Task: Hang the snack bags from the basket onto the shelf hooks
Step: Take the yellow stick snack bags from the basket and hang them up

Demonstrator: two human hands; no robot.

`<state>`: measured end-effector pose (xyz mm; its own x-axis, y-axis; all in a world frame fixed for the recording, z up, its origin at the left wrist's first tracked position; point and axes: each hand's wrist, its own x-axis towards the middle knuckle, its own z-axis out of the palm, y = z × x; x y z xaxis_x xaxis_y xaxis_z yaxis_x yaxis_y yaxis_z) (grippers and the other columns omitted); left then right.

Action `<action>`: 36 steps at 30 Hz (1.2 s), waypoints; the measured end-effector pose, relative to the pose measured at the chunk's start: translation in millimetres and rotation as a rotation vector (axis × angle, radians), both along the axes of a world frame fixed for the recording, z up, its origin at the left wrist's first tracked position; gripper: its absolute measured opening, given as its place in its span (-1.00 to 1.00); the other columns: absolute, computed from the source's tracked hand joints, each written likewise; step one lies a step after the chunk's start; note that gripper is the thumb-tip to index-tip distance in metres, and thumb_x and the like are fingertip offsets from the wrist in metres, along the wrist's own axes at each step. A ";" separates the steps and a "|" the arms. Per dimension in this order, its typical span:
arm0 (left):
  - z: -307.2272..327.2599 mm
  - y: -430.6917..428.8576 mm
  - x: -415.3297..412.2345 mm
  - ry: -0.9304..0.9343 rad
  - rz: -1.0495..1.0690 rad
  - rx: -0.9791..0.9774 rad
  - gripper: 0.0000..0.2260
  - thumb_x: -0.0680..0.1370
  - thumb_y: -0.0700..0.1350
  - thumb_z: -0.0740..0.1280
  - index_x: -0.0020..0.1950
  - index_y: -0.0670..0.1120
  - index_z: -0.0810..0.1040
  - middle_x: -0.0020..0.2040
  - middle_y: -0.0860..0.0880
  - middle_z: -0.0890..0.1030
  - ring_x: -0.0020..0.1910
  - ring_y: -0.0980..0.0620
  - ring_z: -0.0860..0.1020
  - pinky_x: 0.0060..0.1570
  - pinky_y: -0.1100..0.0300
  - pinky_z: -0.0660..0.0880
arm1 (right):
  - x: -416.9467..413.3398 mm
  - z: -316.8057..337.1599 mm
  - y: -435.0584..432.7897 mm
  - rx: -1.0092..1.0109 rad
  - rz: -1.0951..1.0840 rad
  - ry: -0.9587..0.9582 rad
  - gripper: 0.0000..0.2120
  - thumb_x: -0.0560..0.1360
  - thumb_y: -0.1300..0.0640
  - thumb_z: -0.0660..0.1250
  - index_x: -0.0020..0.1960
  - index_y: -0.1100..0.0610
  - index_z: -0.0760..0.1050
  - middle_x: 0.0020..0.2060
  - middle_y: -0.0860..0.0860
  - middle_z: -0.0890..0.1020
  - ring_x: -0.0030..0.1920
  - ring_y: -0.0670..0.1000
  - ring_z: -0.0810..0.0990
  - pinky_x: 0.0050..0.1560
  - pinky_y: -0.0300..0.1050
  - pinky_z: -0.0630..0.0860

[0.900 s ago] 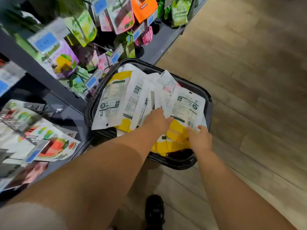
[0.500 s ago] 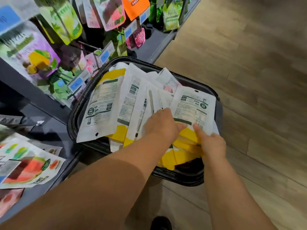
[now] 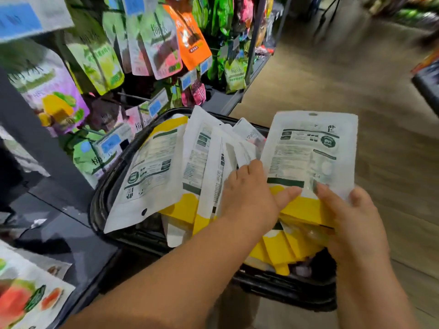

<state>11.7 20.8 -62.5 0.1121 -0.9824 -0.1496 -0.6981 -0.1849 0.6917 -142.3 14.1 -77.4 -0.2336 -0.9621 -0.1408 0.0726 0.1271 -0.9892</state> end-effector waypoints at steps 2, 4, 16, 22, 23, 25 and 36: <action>1.6 0.2 8.0 0.157 0.065 -0.030 -0.23 0.45 0.33 0.35 0.48 -0.01 0.14 0.40 -0.05 0.40 0.39 -0.11 0.32 0.34 0.01 0.31 | 8.0 4.9 -4.6 -0.057 0.057 -0.136 -0.85 0.51 0.22 0.38 0.00 0.00 0.55 -0.11 0.02 0.74 -0.09 0.10 0.73 -0.17 0.24 0.65; 4.2 -0.6 20.7 0.343 0.163 -0.066 -0.19 0.40 0.26 0.46 0.47 0.03 0.10 0.35 -0.03 0.48 0.33 -0.10 0.42 0.30 -0.01 0.40 | 15.9 9.0 -9.8 -0.127 0.106 -0.210 -0.84 0.49 0.25 0.36 0.02 0.04 0.54 -0.10 0.05 0.74 -0.09 0.11 0.73 -0.18 0.18 0.67; 39.0 83.5 99.2 1.113 0.165 -0.306 -0.81 0.47 -0.24 0.46 0.06 -0.06 0.65 -0.02 -0.11 0.72 0.00 -0.12 0.69 0.02 -0.01 0.62 | 101.1 46.5 26.3 -0.350 0.508 -0.357 -0.69 0.33 0.22 0.41 0.06 0.23 0.55 -0.08 0.18 0.72 -0.11 0.15 0.72 -0.06 0.08 0.66; 43.0 145.5 138.4 1.148 0.319 -0.456 -0.77 0.50 -0.24 0.41 0.13 -0.05 0.64 -0.01 -0.06 0.73 0.01 -0.09 0.69 0.09 -0.07 0.59 | 149.0 58.3 72.5 -0.596 0.302 0.341 -0.60 0.39 0.03 0.56 0.09 -0.13 0.41 0.05 -0.13 0.61 0.07 -0.06 0.60 -0.02 -0.08 0.52; 42.0 154.6 145.2 1.156 0.347 -0.478 -0.76 0.49 -0.21 0.42 0.14 -0.05 0.63 0.00 -0.06 0.72 0.02 -0.10 0.69 0.12 -0.10 0.58 | 158.3 60.1 83.1 -0.712 0.253 0.469 -0.59 0.41 -0.05 0.52 0.12 -0.20 0.36 0.09 -0.18 0.56 0.12 -0.09 0.54 0.04 -0.09 0.46; 38.0 171.0 158.4 1.163 0.416 -0.500 -0.71 0.46 -0.12 0.46 0.18 -0.05 0.62 0.03 -0.05 0.72 0.06 -0.11 0.67 0.17 -0.11 0.56 | 178.6 60.1 104.0 -0.861 0.283 0.634 -0.55 0.36 -0.26 0.37 0.21 -0.21 0.40 0.18 -0.15 0.48 0.23 -0.07 0.43 0.20 -0.05 0.38; 20.3 230.4 187.7 1.373 0.443 -0.458 -0.29 0.26 0.39 0.39 0.29 0.02 0.58 0.27 0.00 0.62 0.31 -0.09 0.53 0.39 -0.13 0.37 | 239.6 48.1 190.1 -0.498 0.676 0.729 -0.22 0.38 -0.47 0.21 0.49 -0.43 -0.07 0.55 -0.29 -0.18 0.55 -0.11 -0.34 0.53 0.11 -0.03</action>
